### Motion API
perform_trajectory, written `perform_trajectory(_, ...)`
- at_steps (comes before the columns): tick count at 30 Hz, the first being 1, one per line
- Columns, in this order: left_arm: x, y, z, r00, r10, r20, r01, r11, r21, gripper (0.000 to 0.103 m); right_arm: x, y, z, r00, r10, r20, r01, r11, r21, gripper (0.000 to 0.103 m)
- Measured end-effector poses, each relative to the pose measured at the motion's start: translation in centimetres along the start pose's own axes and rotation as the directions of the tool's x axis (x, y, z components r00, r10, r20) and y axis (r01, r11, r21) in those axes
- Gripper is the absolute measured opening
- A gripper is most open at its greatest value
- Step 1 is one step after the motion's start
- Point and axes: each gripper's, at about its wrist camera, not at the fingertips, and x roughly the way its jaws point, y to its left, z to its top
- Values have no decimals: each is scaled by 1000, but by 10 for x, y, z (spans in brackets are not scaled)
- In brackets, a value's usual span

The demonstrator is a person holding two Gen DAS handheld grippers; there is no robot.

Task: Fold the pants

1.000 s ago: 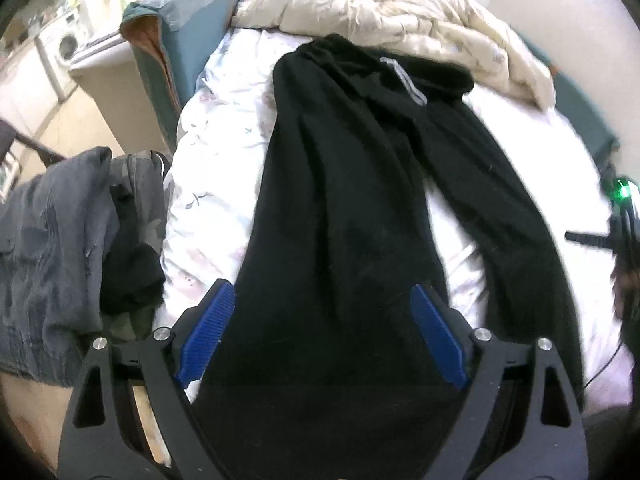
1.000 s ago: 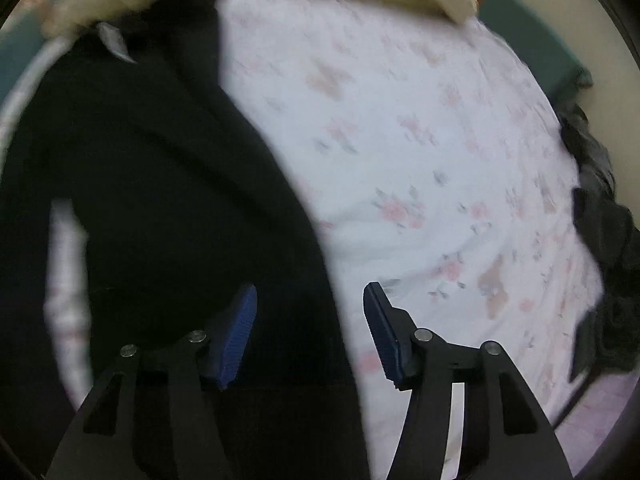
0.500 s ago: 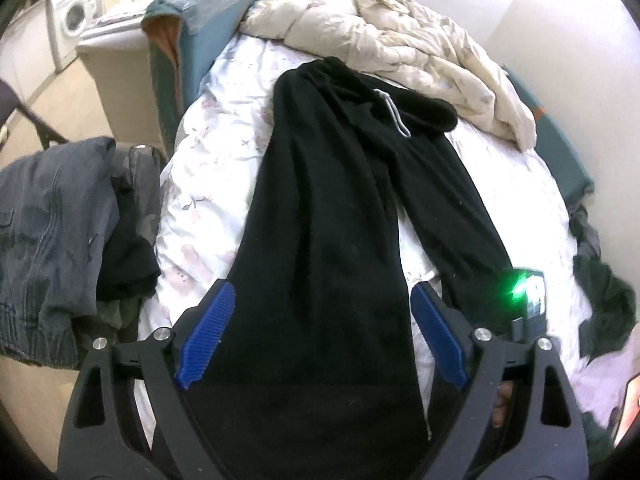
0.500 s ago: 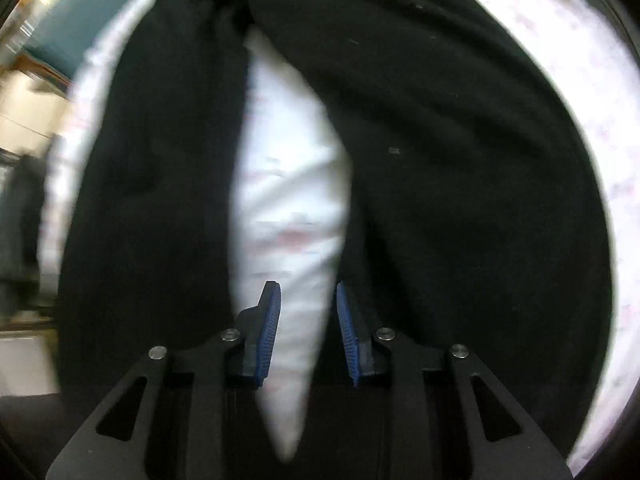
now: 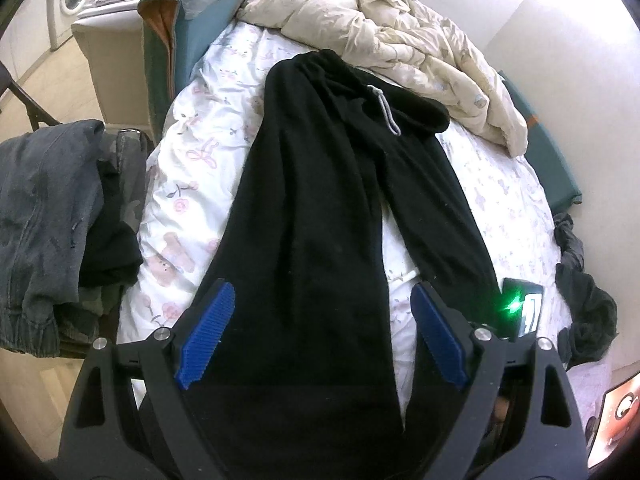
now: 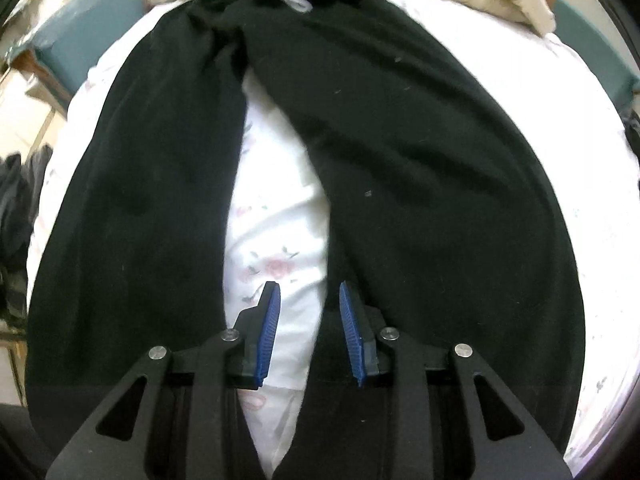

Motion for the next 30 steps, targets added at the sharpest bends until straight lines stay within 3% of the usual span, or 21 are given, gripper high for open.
perform_trajectory(4,1,3,1,1000,-7,-6,7,1000,-20,88,9,-13,-3,998,-41,-52,41,999,6,32)
perform_trajectory(9,1,0,1,1000,3,3,-3,1000,-3,88,35,-13,-5,993,-29,-118,29,1000,-3,30)
perform_trajectory(10,2,0,1,1000,10,4,-10,1000,2,88,39,-11,0,993,-46,-107,44,999,-21,23)
perform_trajectory(11,3,1,0,1000,17,2,-17,1000,6,88,39,-8,1,994,-56,-92,52,998,-38,1)
perform_trajectory(16,2,6,3,1000,10,1,-10,1000,-24,88,4,23,-13,994,104,-20,-106,982,-156,1)
perform_trajectory(19,2,5,4,1000,16,8,-16,1000,-23,88,-3,32,-22,983,171,-58,-180,961,-212,2)
perform_trajectory(22,8,0,3,1000,23,-2,-23,1000,-5,88,24,26,-19,985,81,-150,-109,976,-189,9)
perform_trajectory(24,10,-2,2,999,37,-6,-37,999,10,88,35,19,-18,971,95,-219,-129,981,-145,18)
perform_trajectory(25,11,-2,3,999,38,-5,-38,999,13,88,32,19,-17,967,123,-225,-156,978,-136,23)
perform_trajectory(27,10,0,6,999,52,8,-53,999,13,88,16,19,-19,959,182,-219,-213,969,-126,50)
perform_trajectory(30,9,10,11,997,75,25,-75,997,-21,88,-27,12,-23,970,192,-146,-212,968,-132,54)
